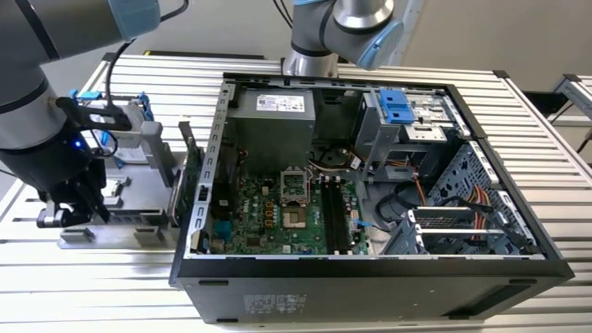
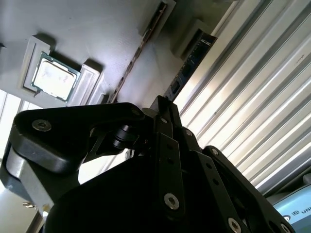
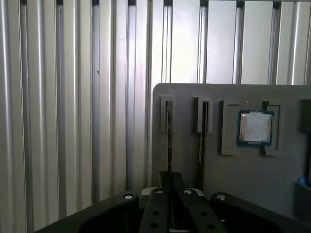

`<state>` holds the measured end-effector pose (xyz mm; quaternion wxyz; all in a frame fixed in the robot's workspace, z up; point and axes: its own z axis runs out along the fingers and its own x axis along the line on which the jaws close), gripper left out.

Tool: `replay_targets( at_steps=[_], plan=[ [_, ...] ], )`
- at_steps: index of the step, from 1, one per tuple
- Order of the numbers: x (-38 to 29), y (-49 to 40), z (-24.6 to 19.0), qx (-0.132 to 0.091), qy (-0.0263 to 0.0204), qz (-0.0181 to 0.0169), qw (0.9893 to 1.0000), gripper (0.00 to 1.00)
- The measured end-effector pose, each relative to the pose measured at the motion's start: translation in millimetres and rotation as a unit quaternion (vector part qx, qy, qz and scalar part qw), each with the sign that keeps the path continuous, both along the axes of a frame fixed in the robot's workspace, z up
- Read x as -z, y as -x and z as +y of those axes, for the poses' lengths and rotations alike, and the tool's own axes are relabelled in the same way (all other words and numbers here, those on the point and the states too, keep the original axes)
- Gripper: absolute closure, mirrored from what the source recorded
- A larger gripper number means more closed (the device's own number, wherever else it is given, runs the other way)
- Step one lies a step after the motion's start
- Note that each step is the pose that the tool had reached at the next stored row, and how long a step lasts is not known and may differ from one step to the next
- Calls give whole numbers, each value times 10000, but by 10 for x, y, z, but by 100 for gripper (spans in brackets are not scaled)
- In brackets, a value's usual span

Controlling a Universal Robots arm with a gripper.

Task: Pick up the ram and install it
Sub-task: 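Pick up the ram and move it above insertion slot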

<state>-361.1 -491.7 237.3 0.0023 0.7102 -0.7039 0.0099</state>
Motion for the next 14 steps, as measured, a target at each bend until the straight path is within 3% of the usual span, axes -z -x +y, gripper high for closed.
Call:
replay_targets(
  at_steps=[14],
  plan=[
    [-183, 2, 0, 18, 0, 0, 10000, 100]
  ],
)
